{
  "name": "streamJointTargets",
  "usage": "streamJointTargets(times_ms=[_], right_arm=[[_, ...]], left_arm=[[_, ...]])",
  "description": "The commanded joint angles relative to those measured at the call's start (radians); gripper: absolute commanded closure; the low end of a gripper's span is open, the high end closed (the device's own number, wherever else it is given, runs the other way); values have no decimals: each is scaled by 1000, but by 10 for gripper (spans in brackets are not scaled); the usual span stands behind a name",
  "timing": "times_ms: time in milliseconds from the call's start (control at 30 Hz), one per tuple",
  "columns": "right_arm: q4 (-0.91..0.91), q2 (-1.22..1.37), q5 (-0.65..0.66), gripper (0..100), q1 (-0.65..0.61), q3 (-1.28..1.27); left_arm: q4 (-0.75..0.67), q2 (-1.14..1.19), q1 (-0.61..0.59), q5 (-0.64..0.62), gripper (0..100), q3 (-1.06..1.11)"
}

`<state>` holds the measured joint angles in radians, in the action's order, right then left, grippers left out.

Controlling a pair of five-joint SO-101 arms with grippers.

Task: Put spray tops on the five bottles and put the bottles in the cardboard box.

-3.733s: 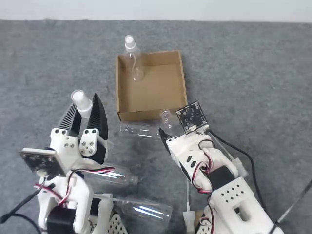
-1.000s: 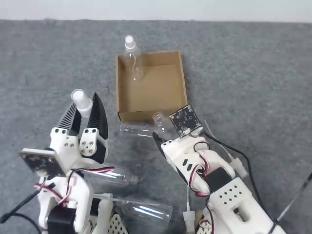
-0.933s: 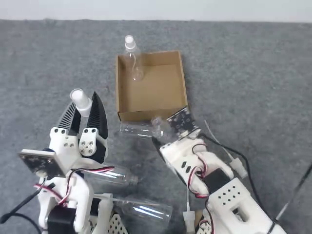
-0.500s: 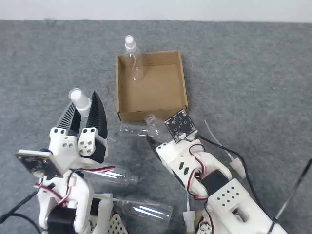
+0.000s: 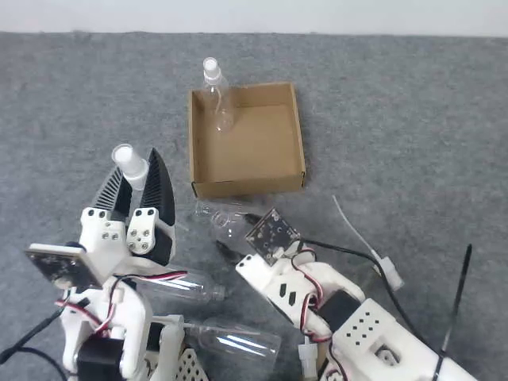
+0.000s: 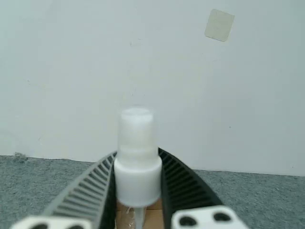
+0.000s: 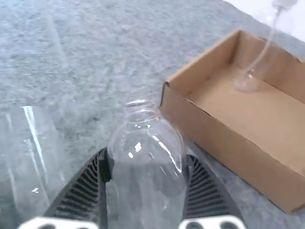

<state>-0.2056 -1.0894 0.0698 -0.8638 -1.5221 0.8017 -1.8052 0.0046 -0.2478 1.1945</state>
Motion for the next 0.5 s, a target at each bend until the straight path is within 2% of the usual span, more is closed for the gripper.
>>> streamJointTargets(times_ms=[0, 133, 267, 467], right_arm=[[27, -28, 17, 991, -35, 17], [27, -28, 21, 991, -58, 18], [28, -28, 91, 991, -85, 18], [28, -28, 94, 991, -94, 26]], left_arm=[[-32, -23, -6, -12, 989, -41], [-32, -23, -6, -12, 989, -41], [-32, -23, -5, -12, 989, -38], [-29, -23, 3, -12, 989, -36]])
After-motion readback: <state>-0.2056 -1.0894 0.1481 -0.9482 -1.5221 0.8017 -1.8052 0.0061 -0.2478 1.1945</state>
